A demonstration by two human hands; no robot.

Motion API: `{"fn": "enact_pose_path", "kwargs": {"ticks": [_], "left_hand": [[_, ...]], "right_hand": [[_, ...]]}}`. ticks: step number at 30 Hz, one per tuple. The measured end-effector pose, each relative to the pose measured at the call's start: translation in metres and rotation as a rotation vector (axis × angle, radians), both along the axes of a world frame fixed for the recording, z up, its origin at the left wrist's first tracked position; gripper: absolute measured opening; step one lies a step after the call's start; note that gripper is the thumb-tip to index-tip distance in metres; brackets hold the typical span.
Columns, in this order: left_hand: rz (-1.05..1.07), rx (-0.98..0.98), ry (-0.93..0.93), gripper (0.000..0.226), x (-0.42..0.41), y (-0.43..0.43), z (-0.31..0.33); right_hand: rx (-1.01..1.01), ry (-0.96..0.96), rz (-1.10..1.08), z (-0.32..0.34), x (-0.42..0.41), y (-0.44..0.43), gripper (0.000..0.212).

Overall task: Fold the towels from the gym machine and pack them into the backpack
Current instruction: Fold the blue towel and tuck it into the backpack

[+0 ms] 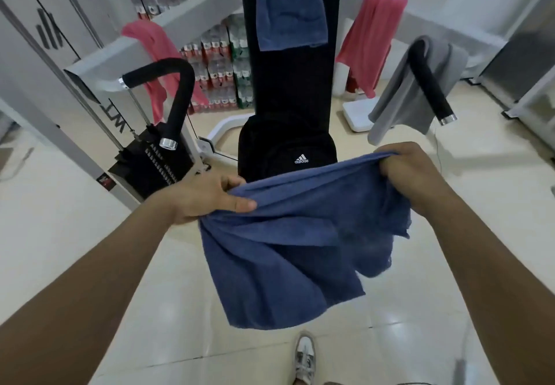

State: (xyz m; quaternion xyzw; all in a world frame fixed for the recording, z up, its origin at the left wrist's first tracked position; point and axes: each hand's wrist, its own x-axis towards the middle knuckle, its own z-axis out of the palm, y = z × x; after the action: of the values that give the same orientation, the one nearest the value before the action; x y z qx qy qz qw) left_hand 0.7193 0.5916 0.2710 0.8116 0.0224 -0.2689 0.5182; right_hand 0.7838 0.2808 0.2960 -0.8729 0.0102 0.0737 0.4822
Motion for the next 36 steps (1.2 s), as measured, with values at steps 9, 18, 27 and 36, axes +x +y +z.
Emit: {"fn": "enact_pose_path", "kwargs": {"ticks": [9,18,27,36], "left_hand": [[0.259,0.473,-0.167,0.021,-0.111,0.061,-0.102],[0.433,-0.489,0.155,0.029,-0.162,0.030,-0.001],[0.468,-0.723,-0.134,0.043,-0.184,-0.044,0.051],[0.445,0.455,-0.854,0.033,-0.205,-0.066,0.066]], "right_hand": [[0.318,0.312,-0.286,-0.004,-0.078,0.007,0.013],[0.613,0.351,-0.134,0.011,-0.168,0.071,0.032],[0.887,0.242,-0.015,0.007,-0.223,0.128,0.040],[0.962,0.403,0.046,0.014,-0.229,0.113,0.014]]}}
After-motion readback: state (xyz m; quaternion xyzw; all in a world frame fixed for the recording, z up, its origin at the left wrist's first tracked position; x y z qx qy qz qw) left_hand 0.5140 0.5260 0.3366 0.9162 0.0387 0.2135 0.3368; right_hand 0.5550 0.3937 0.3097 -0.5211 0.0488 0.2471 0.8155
